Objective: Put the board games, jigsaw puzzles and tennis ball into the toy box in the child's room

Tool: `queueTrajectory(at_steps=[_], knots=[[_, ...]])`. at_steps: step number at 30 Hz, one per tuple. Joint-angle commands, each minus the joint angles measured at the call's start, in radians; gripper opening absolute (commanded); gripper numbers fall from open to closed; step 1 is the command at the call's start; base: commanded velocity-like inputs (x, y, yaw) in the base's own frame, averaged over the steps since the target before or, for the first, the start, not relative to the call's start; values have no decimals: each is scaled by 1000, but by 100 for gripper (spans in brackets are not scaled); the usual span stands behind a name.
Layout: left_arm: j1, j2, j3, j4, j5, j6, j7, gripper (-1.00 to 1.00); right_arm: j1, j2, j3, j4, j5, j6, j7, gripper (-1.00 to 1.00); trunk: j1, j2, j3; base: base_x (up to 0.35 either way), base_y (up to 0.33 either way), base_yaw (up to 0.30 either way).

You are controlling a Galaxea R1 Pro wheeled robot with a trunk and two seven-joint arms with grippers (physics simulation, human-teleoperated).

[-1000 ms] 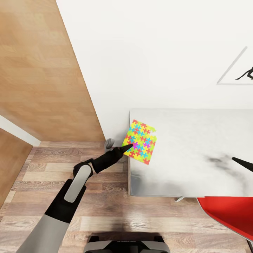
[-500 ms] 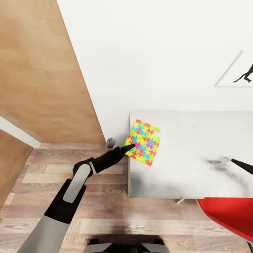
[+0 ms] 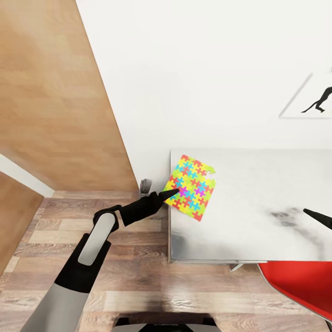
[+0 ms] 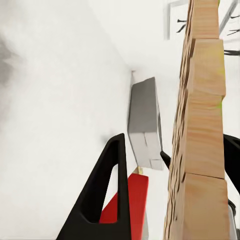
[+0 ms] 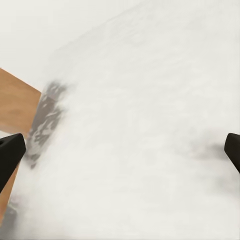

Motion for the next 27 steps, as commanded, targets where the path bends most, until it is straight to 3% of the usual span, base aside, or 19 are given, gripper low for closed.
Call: queueTrajectory(at_steps=[1, 12, 17, 27], knots=[[0, -1, 6, -2, -2, 5, -3, -100, -1, 0, -1, 0, 0, 5, 2, 100, 0, -1, 1, 0, 0, 0], [12, 2, 45, -13, 4, 7, -14, -100, -1, -2, -4, 0, 0, 4, 6, 100, 0, -1, 19, 0, 0, 0], [18, 2, 81, -14, 10, 13, -22, -100, 0, -8, -27, 0, 0, 5, 15, 100, 0, -1, 27, 0, 0, 0], [20, 1, 92, -11, 6, 21, 7, -100, 2, -13, -53, 0, -1, 7, 22, 100, 0, -1, 43, 0, 0, 0]])
